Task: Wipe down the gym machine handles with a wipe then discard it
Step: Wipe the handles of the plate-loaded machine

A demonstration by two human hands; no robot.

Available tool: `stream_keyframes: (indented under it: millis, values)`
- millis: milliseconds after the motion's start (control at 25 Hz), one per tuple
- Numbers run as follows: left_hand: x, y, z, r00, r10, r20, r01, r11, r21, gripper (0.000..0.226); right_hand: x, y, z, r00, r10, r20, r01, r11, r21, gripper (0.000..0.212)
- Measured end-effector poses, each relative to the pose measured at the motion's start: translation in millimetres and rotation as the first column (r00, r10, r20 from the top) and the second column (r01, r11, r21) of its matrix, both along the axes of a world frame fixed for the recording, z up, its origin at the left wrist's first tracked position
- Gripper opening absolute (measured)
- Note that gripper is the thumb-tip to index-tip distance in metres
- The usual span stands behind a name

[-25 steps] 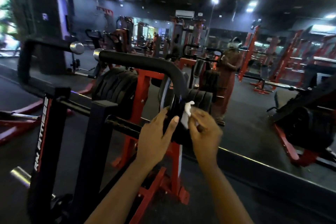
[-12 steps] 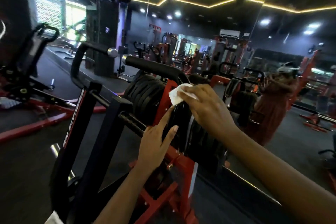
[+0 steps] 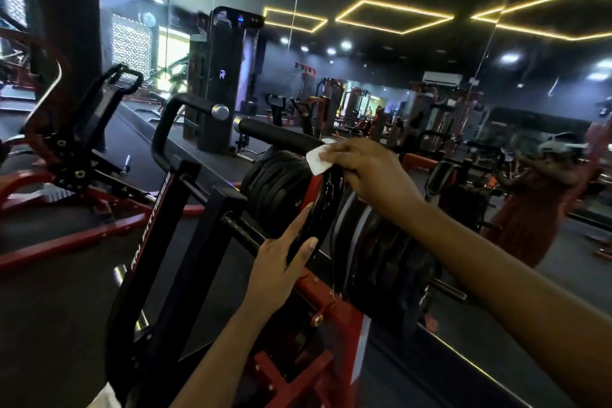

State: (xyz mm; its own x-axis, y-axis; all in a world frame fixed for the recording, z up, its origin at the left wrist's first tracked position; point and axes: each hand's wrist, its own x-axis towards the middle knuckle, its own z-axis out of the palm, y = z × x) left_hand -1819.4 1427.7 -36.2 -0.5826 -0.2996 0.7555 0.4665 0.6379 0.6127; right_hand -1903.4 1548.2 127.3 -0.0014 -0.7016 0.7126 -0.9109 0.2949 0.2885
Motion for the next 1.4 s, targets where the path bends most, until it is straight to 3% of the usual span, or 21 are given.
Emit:
stream_keyframes:
  millis: [120,320,400,480,560,680,880,1000,1080,1160,1280,1400]
  values:
    - [-5,-2,-4,0.999,0.023,0.029,-0.023,1.000,-0.009,0.052,4,20,-47,0.999,0.051,-0.004,-0.051,0.977,-0.209,0.033]
    - [-5,-3,-4,0.998,0.007,0.058,-0.006,1.000,-0.006,0.053,33,3,-140,0.907,0.201,0.371,0.056,0.815,-0.577,0.030]
    - [-4,-3,-2,0.998,-0.036,0.054,0.036,0.999,0.006,0.054,47,-4,-157,0.818,0.295,0.493,0.145,0.725,-0.673,0.027]
    - [-2,-3,-1,0.996,-0.069,0.056,0.067,0.997,0.030,0.053,41,-10,-132,0.655,0.497,0.569,0.217,0.597,-0.772,0.028]
    - [-2,-4,0,0.994,-0.072,0.077,0.068,0.996,0.051,0.052,26,-17,-92,0.536,0.610,0.585,0.285,0.521,-0.804,0.031]
    - [0,-3,2,0.992,-0.088,0.086,0.082,0.995,0.062,0.056,28,-30,-73,0.534,0.631,0.563,0.249,0.519,-0.818,0.031]
    - [6,-2,8,0.990,-0.091,0.111,0.088,0.996,0.035,0.054,57,-33,-140,0.396,0.688,0.608,0.399,0.468,-0.789,0.034]
    - [10,-2,7,0.988,-0.093,0.123,0.086,0.994,0.062,0.053,73,-36,-175,0.349,0.668,0.657,0.452,0.494,-0.743,0.033]
    - [11,0,10,0.988,-0.075,0.138,0.071,0.997,0.031,0.053,80,-33,-189,0.354,0.633,0.689,0.451,0.530,-0.719,0.032]
    - [13,-2,14,0.981,-0.083,0.175,0.082,0.997,0.014,0.049,76,-24,-184,0.420,0.579,0.699,0.424,0.556,-0.715,0.034]
    - [18,-17,20,0.971,-0.065,0.231,0.086,0.993,-0.081,0.052,60,-8,-146,0.631,0.472,0.615,0.285,0.597,-0.750,0.037]
    - [24,-48,25,0.978,0.102,0.182,-0.047,0.958,-0.284,0.055,48,0,-102,0.815,0.319,0.484,0.121,0.723,-0.680,0.035]
